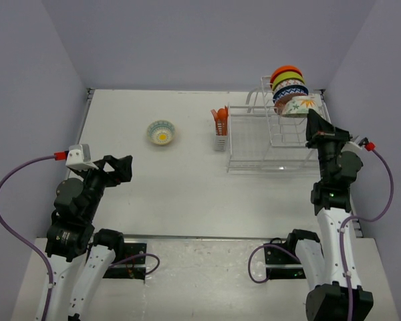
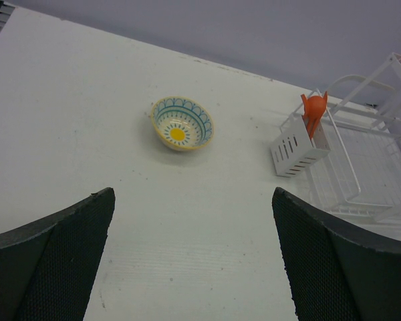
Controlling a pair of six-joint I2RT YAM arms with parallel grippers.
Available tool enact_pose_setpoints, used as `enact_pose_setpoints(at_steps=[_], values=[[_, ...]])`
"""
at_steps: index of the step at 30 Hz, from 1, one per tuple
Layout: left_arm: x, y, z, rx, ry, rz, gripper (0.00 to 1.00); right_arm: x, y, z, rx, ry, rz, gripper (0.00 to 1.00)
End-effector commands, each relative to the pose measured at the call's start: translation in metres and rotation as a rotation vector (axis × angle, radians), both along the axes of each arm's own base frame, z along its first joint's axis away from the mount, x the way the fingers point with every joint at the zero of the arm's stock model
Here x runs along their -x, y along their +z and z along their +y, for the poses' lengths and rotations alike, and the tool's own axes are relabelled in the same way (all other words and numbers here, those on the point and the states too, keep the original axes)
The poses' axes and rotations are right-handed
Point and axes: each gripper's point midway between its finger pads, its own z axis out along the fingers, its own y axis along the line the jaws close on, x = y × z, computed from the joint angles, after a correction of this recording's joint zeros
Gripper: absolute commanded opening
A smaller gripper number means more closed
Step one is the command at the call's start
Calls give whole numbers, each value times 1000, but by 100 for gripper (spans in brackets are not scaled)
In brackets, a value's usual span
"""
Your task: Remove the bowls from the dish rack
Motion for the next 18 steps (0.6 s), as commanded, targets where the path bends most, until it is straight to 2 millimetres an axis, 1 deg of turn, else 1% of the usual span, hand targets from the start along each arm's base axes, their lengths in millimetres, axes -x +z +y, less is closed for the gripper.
enact_pose_setpoints(at_steps=[1, 4, 5, 6, 7, 8, 9, 11, 12, 13, 14, 16, 17, 18], values=[[0, 2, 1, 6, 5, -8, 100, 22, 43, 10, 11, 45, -162, 0], [0, 2, 1, 7, 10, -7, 100, 31, 55, 21, 61, 93, -196, 0], [-1, 2, 1, 7, 11, -6, 100, 31, 52, 26, 107, 103, -173, 0], [-1, 3, 1, 7, 8, -7, 100, 37, 68, 31, 152, 114, -196, 0], [-1, 2, 1, 6, 10, -3, 100, 39, 72, 35, 250, 107, -202, 0], [-1, 2, 1, 6, 11, -4, 100, 40, 70, 38, 288, 114, -173, 0], [-1, 2, 2, 6, 16, -5, 100, 47, 85, 41, 334, 112, -200, 0], [0, 3, 3, 8, 19, -9, 100, 55, 91, 49, 419, 127, -232, 0], [0, 4, 3, 8, 21, -10, 100, 60, 100, 53, 447, 135, -256, 0], [0, 4, 3, 8, 22, -11, 100, 63, 103, 57, 505, 142, -276, 0], [-1, 4, 4, 7, 25, -9, 100, 67, 111, 68, 556, 196, -298, 0], [-3, 4, 4, 5, 27, 0, 100, 70, 114, 80, 663, 250, -328, 0], [-3, 8, 3, 6, 25, -5, 100, 82, 124, 94, 737, 319, -376, 0], [-4, 10, 2, 6, 21, -3, 100, 75, 119, 100, 777, 370, -361, 0]])
